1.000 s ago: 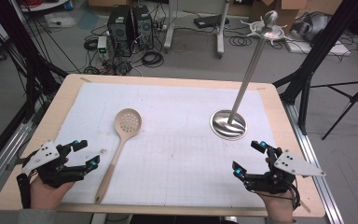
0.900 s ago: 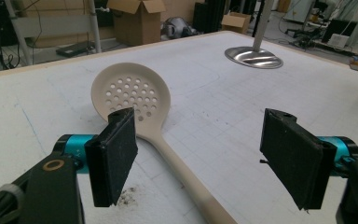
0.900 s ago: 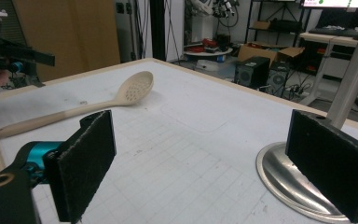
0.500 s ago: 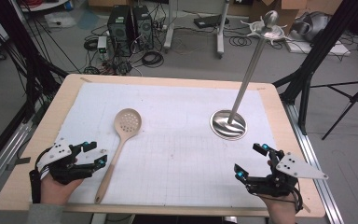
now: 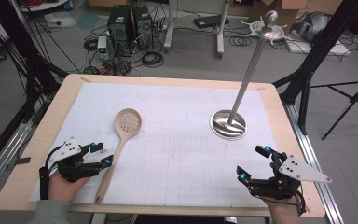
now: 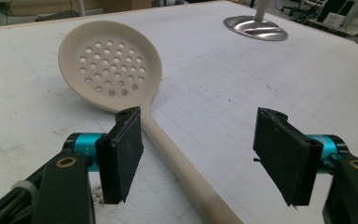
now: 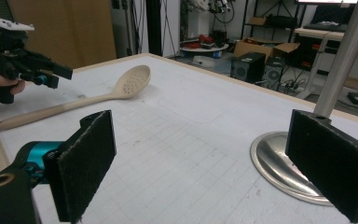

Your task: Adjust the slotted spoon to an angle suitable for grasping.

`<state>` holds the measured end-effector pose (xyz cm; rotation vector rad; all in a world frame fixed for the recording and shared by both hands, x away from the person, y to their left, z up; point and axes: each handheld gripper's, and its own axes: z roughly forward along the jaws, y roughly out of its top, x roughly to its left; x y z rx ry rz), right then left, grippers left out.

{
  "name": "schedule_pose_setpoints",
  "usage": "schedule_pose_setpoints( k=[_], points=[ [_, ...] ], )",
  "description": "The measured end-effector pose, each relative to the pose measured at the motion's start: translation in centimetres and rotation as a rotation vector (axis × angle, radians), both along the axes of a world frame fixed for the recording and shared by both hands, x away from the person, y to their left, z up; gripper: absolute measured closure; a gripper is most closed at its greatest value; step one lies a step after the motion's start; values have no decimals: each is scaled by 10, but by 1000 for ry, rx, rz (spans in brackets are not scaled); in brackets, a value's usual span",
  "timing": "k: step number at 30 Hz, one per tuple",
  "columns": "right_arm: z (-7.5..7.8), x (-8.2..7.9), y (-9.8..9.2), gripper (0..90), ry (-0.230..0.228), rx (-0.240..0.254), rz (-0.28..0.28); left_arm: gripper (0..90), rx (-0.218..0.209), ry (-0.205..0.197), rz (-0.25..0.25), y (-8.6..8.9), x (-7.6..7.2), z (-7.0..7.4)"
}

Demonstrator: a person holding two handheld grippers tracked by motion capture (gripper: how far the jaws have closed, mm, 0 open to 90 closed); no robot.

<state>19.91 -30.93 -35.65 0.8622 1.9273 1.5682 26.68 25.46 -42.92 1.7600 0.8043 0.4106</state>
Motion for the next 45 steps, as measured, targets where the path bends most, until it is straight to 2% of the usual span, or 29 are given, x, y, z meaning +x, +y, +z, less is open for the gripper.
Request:
schedule_pose_setpoints(
  k=[3, 7, 13, 14, 15, 26, 37, 39, 40, 41, 45],
  points=[
    [0, -1, -1, 74, -3, -1, -3, 388, 13, 20, -1, -2, 2, -3],
    [-1, -2, -2, 75, -8, -6, -4, 510, 25, 41, -7, -3, 4, -8],
    [-1, -4, -3, 74, -21, -10, -4, 605, 47, 72, -2, -4, 8, -14],
    [-1, -4, -4, 75, -18, -8, -5, 660, 51, 86, 0, -5, 9, -16],
    [-1, -5, -4, 74, -17, -9, -5, 673, 57, 91, 1, -5, 9, -16],
    [-2, -7, -5, 75, -7, -11, -8, 878, 79, 84, 19, -2, 10, -16],
    [-2, -8, -5, 75, -12, -20, 1, 895, 152, 117, 18, -6, 12, -17],
    [-2, -8, -5, 75, -11, -22, 2, 895, 180, 129, 14, -6, 13, -17],
    [-2, -8, -5, 75, -13, -19, 2, 895, 180, 129, 14, -6, 13, -17],
    [-2, -8, -5, 75, -13, -20, 3, 895, 204, 141, 15, -7, 13, -18],
    [-1, -8, -5, 75, -14, -20, 3, 895, 229, 158, 10, -9, 14, -19]
  ],
)
